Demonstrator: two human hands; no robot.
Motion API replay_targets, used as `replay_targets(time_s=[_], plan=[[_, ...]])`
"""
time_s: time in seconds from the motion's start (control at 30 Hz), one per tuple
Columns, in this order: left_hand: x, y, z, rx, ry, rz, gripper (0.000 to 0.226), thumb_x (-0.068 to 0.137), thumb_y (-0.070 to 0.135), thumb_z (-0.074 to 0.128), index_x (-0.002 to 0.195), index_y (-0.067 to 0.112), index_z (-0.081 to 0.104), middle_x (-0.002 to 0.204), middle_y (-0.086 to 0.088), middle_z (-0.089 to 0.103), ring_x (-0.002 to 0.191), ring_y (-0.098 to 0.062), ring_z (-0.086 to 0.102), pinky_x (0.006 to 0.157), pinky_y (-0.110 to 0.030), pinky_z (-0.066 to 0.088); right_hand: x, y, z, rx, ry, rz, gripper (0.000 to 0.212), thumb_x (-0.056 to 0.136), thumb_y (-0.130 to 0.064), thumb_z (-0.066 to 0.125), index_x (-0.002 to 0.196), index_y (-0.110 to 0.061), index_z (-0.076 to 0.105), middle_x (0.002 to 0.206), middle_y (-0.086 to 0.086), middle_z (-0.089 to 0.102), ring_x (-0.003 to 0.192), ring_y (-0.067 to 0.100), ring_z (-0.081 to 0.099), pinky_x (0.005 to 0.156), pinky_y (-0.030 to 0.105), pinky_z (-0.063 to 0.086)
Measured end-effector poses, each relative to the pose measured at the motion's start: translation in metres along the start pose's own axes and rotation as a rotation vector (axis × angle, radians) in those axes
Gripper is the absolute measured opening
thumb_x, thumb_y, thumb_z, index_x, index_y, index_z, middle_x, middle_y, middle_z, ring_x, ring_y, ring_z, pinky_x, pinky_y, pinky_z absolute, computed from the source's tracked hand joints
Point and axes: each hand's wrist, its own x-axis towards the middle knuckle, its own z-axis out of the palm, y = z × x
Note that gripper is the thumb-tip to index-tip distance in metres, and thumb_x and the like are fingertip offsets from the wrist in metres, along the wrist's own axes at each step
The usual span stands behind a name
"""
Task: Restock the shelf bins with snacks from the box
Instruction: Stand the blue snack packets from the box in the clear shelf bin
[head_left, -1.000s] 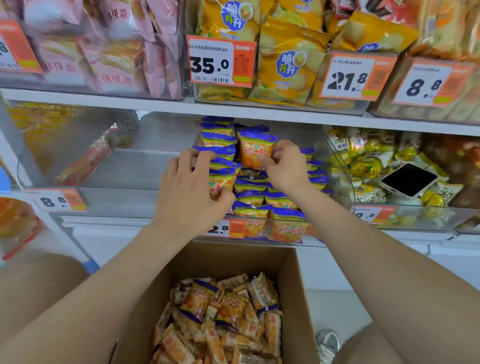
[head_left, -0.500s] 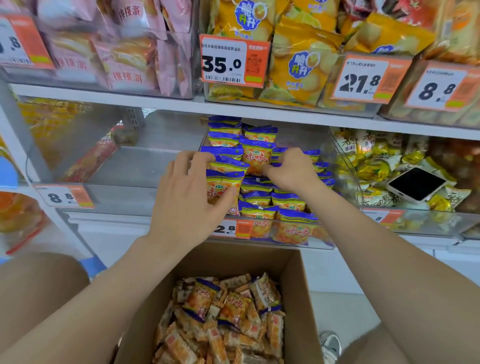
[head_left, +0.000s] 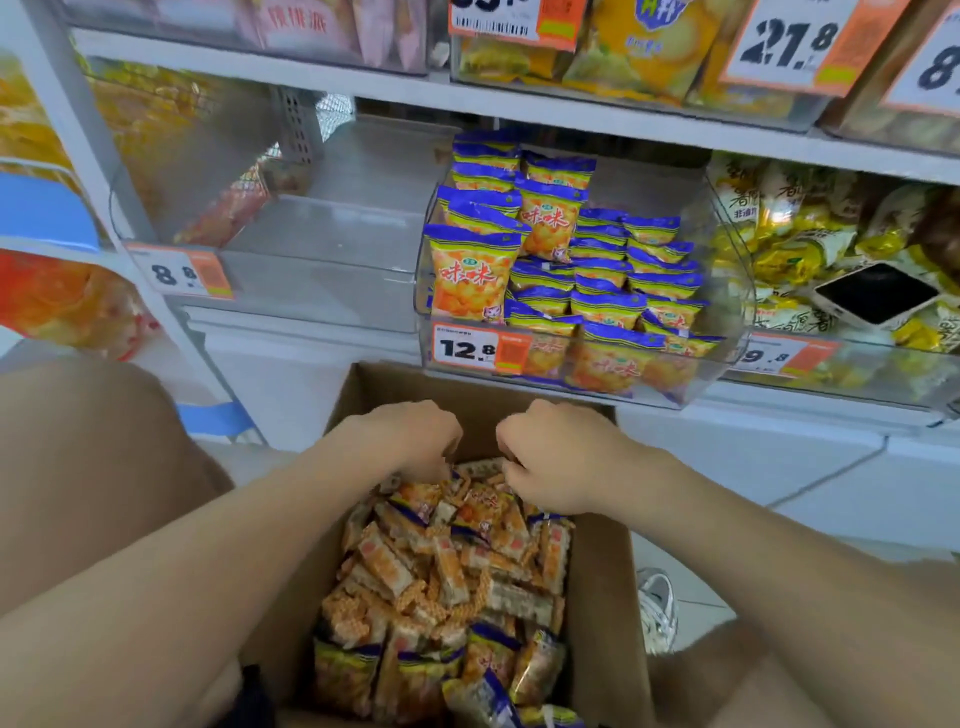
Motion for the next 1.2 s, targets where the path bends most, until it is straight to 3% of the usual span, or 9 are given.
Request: replay_targets(time_s=[0.13, 0.23, 0.33, 0.5, 0.6, 0.73, 0.9, 1.1, 1.2], plan=[[0.044, -0.01, 0.051, -0.063, -0.196, -0.051, 0.037, 0.103, 0.023, 0.057, 0.14, 0.018, 0.059, 0.125, -0.006, 0.065, 0.109, -0.024, 0.064, 0.098, -0.041, 0.057, 0.017, -0.003, 0.019, -0.087, -0.146, -0.045, 0.018, 0.103, -0.019, 0.05, 0.089, -0.016, 0.061, 0.081, 0.004, 0.06, 0.07, 0.023, 0.062, 0.054, 0.035, 0.05], [0.068, -0.021, 0.087, -0.167, -0.133, -0.069, 0.057, 0.1, 0.006, 0.057, 0.154, 0.02, 0.048, 0.145, -0.01, 0.053, 0.129, -0.029, 0.056, 0.107, -0.041, 0.052, 0.03, 0.001, 0.029, -0.096, -0.242, -0.069, 0.015, 0.104, -0.018, 0.049, 0.098, -0.014, 0.062, 0.087, 0.005, 0.06, 0.074, 0.024, 0.064, 0.063, 0.04, 0.059], [0.084, -0.034, 0.127, -0.337, -0.04, -0.122, 0.064, 0.101, 0.003, 0.054, 0.159, 0.025, 0.039, 0.15, -0.011, 0.049, 0.135, -0.033, 0.052, 0.112, -0.042, 0.047, 0.04, 0.006, 0.032, -0.125, -0.338, -0.07, 0.013, 0.103, -0.018, 0.05, 0.104, -0.014, 0.062, 0.09, 0.005, 0.059, 0.075, 0.023, 0.063, 0.058, 0.036, 0.053], [0.1, -0.036, 0.173, -0.544, -0.03, -0.286, 0.065, 0.097, 0.019, 0.067, 0.154, 0.019, 0.036, 0.151, -0.012, 0.049, 0.136, -0.033, 0.05, 0.114, -0.043, 0.044, 0.049, 0.016, 0.033, -0.163, -0.355, -0.046, 0.007, 0.103, -0.019, 0.052, 0.105, -0.018, 0.059, 0.092, 0.004, 0.057, 0.076, 0.022, 0.062, 0.055, 0.032, 0.046], [0.104, -0.032, 0.178, -0.648, -0.002, -0.328, 0.084, 0.084, 0.04, 0.085, 0.149, 0.013, 0.041, 0.145, -0.012, 0.055, 0.134, -0.033, 0.053, 0.112, -0.039, 0.045, 0.053, 0.017, 0.037, -0.152, -0.352, -0.051, 0.01, 0.104, -0.018, 0.051, 0.108, -0.017, 0.059, 0.094, 0.004, 0.058, 0.076, 0.021, 0.061, 0.054, 0.033, 0.045], [0.098, -0.03, 0.175, -0.675, 0.001, -0.31, 0.076, 0.071, 0.036, 0.095, 0.134, 0.026, 0.055, 0.142, -0.006, 0.049, 0.127, -0.029, 0.053, 0.098, -0.031, 0.049, 0.052, 0.015, 0.038, -0.143, -0.342, -0.052, 0.008, 0.104, -0.02, 0.05, 0.105, -0.018, 0.058, 0.093, 0.005, 0.059, 0.075, 0.022, 0.062, 0.054, 0.031, 0.044], [0.081, -0.021, 0.155, -0.74, 0.206, -0.123, 0.062, 0.064, 0.021, 0.097, 0.112, 0.031, 0.059, 0.108, 0.01, 0.063, 0.099, -0.015, 0.064, 0.075, -0.026, 0.05, 0.041, 0.016, 0.024, -0.1, -0.347, -0.033, 0.018, 0.104, -0.022, 0.051, 0.118, -0.019, 0.062, 0.099, 0.007, 0.065, 0.083, 0.025, 0.067, 0.061, 0.037, 0.054], [0.052, -0.001, 0.075, -0.795, 0.233, 0.106, 0.057, 0.068, 0.037, 0.096, 0.117, 0.028, 0.07, 0.108, 0.012, 0.07, 0.1, -0.006, 0.066, 0.093, -0.035, 0.058, 0.011, 0.045, -0.02, -0.065, -0.278, 0.013, 0.055, 0.096, -0.022, 0.07, 0.146, -0.021, 0.047, 0.129, 0.007, 0.058, 0.11, 0.026, 0.06, 0.087, 0.042, 0.057], [0.025, 0.019, 0.026, -0.905, 0.25, 0.287, 0.042, 0.075, 0.034, 0.094, 0.111, 0.028, 0.073, 0.106, 0.01, 0.076, 0.099, -0.007, 0.071, 0.093, -0.039, 0.059, -0.005, 0.06, -0.036, 0.024, -0.242, 0.057, 0.064, 0.089, -0.046, 0.079, 0.139, -0.017, 0.052, 0.115, 0.0, 0.067, 0.101, 0.018, 0.064, 0.086, 0.041, 0.057]])
